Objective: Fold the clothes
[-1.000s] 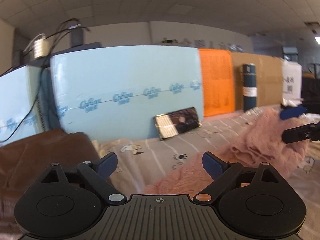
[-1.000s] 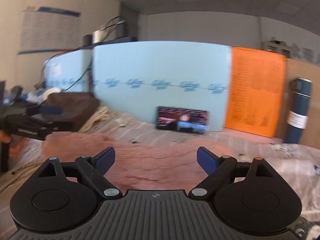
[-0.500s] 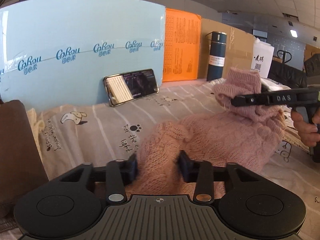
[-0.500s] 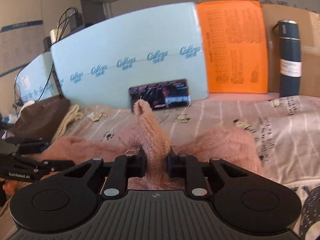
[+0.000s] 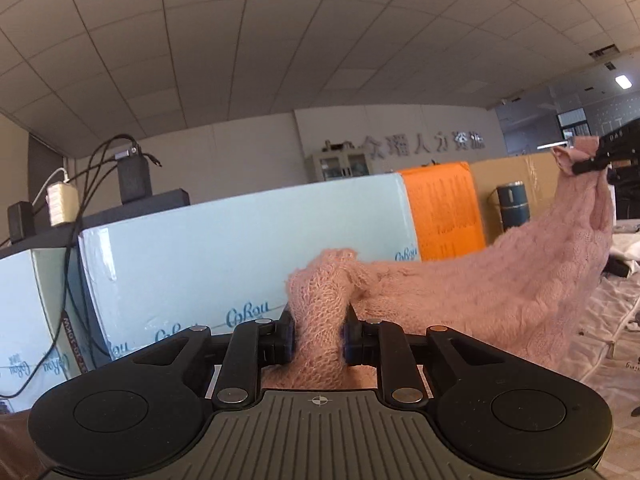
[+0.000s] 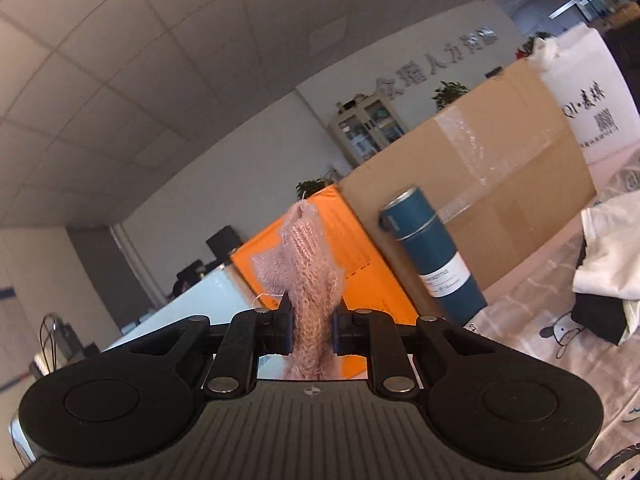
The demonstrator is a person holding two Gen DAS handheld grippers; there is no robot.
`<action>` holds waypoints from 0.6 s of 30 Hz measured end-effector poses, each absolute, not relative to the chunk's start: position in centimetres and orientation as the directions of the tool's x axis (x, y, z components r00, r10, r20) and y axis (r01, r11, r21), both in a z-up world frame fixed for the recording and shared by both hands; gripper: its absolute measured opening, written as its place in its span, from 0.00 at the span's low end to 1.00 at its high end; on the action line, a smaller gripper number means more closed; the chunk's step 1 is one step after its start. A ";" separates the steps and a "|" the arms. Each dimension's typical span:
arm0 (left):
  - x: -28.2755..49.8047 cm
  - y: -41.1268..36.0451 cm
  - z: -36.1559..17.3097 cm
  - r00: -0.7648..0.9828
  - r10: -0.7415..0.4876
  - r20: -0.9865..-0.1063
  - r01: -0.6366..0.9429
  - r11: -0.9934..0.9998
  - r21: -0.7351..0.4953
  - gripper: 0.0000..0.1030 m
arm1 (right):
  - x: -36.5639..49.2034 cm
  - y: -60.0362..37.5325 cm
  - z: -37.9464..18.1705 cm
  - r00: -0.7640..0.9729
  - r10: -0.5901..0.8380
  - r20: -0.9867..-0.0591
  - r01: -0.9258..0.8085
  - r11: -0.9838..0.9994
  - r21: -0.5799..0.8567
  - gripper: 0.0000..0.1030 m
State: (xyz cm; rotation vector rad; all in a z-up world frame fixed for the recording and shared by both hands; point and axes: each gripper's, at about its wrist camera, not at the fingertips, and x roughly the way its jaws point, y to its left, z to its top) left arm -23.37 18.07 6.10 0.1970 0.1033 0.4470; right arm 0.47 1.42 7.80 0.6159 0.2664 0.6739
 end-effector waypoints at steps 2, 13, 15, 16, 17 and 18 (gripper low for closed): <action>-24.1 17.6 5.7 0.924 0.376 -0.076 -0.356 0.915 0.191 0.19 | 1.7 -0.5 6.9 0.777 0.627 -0.053 -0.448 0.610 0.654 0.15; -27.3 12.1 0.7 0.941 0.019 -0.339 0.033 0.988 0.148 0.19 | 6.4 -7.2 -2.9 0.743 0.533 -0.403 -0.188 0.746 0.639 0.19; -27.5 11.3 0.3 0.926 0.013 -0.378 0.060 0.982 0.182 0.19 | 6.3 -7.9 -3.5 0.772 0.469 -0.429 -0.119 0.770 0.627 0.22; -27.5 11.0 0.1 0.924 0.017 -0.383 0.066 0.977 0.202 0.21 | 6.1 -8.4 -3.5 0.795 0.429 -0.430 -0.084 0.779 0.622 0.27; -27.4 10.7 -0.1 0.922 0.022 -0.388 0.070 0.973 0.220 0.23 | 5.9 -8.8 -3.5 0.815 0.388 -0.430 -0.049 0.786 0.617 0.37; -27.4 10.5 -0.3 0.919 0.029 -0.392 0.070 0.969 0.236 0.23 | 5.5 -9.1 -3.0 0.831 0.361 -0.424 -0.035 0.793 0.608 0.41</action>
